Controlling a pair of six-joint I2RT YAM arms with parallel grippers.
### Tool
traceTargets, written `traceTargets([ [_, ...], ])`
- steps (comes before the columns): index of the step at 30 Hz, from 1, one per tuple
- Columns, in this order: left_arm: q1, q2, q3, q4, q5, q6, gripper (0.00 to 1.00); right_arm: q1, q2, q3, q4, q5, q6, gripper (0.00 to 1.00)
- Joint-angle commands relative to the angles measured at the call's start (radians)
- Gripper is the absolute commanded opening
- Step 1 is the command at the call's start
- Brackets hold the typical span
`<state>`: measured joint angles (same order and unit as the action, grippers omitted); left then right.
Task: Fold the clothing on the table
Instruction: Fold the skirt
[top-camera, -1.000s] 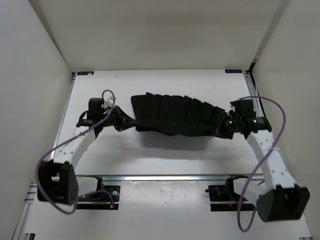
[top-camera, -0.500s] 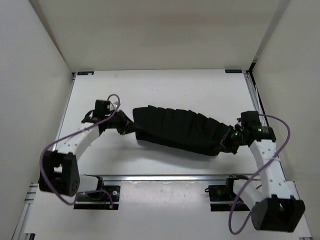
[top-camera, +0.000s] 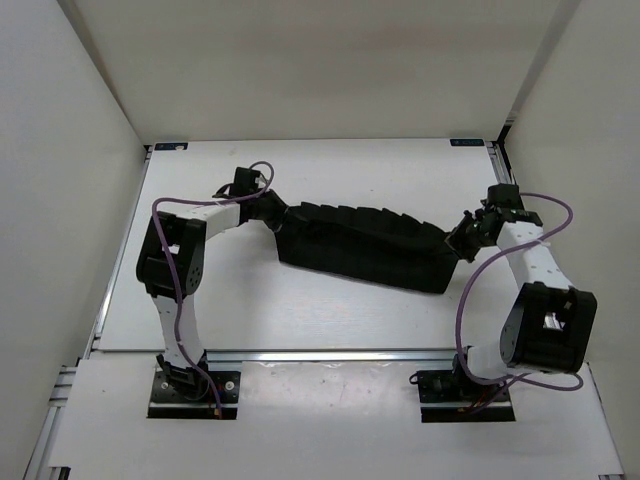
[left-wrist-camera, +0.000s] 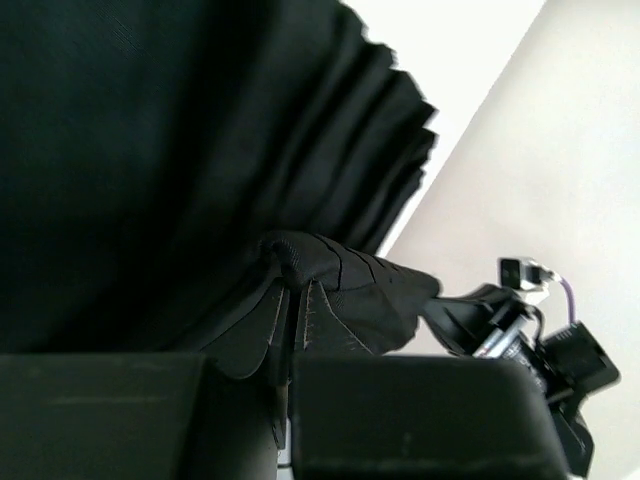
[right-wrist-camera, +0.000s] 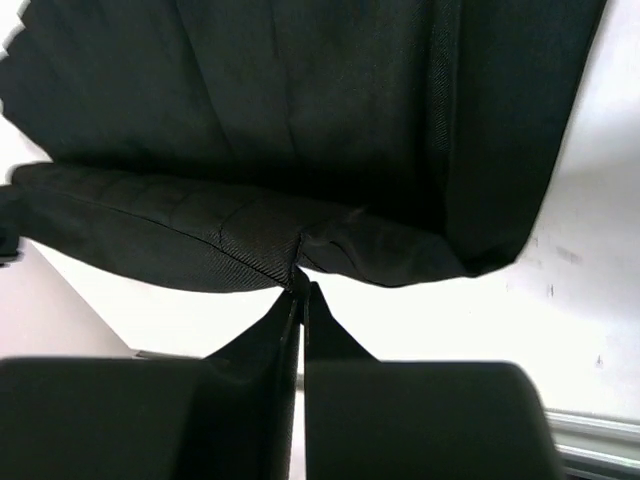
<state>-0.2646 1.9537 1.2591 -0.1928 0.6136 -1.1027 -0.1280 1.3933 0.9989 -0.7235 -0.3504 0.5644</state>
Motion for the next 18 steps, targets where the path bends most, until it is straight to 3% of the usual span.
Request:
traceTargets([
  [1, 0.016, -0.018, 0.033, 0.016, -0.075, -0.016, 0.0, -0.022, 0.048, 0.061, 0.061, 0.027, -0.034, 0.0],
  [8, 0.022, 0.002, -0.012, 0.065, -0.086, -0.049, 0.0, -0.035, 0.167, 0.099, 0.156, 0.004, -0.041, 0.0],
  [10, 0.016, 0.007, -0.02, 0.154, -0.08, -0.1, 0.09, -0.051, 0.2, 0.086, 0.237, -0.024, -0.031, 0.01],
  [11, 0.018, 0.013, -0.042, 0.18, -0.063, -0.124, 0.15, -0.059, 0.2, 0.072, 0.319, -0.063, -0.015, 0.09],
  [13, 0.024, 0.027, -0.088, 0.474, -0.008, -0.294, 0.33, -0.087, 0.185, 0.014, 0.488, -0.117, 0.043, 0.22],
  [15, 0.034, 0.04, -0.157, 0.696, 0.018, -0.444, 0.39, -0.108, 0.168, -0.022, 0.69, -0.18, 0.104, 0.32],
  [16, 0.045, 0.037, -0.162, 0.783, 0.011, -0.501, 0.42, -0.116, 0.155, -0.019, 0.714, -0.194, 0.124, 0.42],
  [18, 0.06, 0.01, -0.158, 0.828, 0.002, -0.505, 0.43, -0.108, 0.138, 0.004, 0.741, -0.182, 0.109, 0.44],
])
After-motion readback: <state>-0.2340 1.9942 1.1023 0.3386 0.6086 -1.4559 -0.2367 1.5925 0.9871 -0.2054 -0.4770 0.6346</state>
